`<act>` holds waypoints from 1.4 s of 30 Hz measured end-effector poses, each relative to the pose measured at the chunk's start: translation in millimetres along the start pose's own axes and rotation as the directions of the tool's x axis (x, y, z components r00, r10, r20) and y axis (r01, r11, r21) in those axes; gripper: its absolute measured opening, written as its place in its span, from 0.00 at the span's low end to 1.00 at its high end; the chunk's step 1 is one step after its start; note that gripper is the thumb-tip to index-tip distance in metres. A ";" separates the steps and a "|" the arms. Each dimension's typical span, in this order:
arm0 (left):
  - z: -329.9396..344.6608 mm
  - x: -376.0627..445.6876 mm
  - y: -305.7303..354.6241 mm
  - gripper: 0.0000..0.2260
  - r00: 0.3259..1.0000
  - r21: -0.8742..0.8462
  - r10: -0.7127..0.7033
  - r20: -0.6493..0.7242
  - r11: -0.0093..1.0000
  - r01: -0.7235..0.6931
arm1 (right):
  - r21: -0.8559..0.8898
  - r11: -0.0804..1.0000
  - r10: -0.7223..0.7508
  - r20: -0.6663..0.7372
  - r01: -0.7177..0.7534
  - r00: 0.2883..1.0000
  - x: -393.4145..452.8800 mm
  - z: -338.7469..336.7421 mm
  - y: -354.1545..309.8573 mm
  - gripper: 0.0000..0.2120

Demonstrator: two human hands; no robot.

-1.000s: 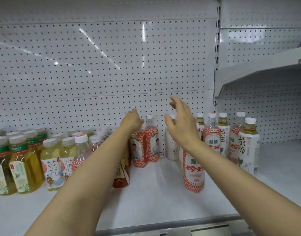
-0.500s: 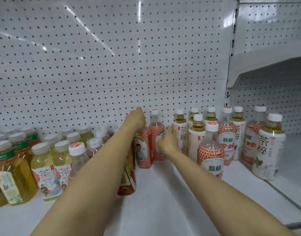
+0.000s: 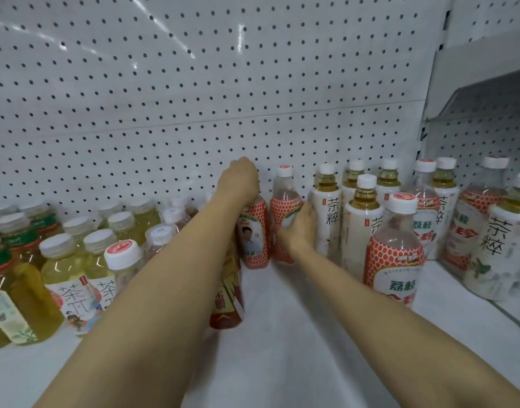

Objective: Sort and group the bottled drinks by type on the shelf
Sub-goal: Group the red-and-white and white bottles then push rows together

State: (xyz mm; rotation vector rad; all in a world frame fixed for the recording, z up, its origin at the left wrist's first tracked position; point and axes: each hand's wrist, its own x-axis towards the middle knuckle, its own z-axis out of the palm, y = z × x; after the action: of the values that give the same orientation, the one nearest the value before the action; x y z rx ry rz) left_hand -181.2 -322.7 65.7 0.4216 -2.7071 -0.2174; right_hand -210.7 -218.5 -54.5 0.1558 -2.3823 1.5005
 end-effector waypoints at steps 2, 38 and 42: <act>0.0 1.8 4.1 0.16 1.000 -0.031 -0.009 0.007 0.999 0.009 | -0.044 0.999 -0.006 -0.037 0.005 0.999 -1.0 -4.3 3.0 0.41; -32.2 -218.7 -27.7 0.21 0.689 0.080 0.288 -0.665 0.944 -0.319 | -0.312 0.730 -0.636 0.012 0.608 0.771 -119.9 -95.3 -2.2 0.30; -7.9 -282.5 -51.8 0.24 0.439 -0.370 -0.244 -0.865 0.901 -0.229 | -0.283 0.713 -0.683 -0.077 0.641 0.726 -159.4 -139.0 21.9 0.28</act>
State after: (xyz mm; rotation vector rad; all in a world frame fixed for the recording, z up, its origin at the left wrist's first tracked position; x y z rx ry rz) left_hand 83.6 -281.6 -37.9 0.2781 -1.4882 -0.4450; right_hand -36.9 -97.0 -69.9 0.7142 -2.0014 0.8323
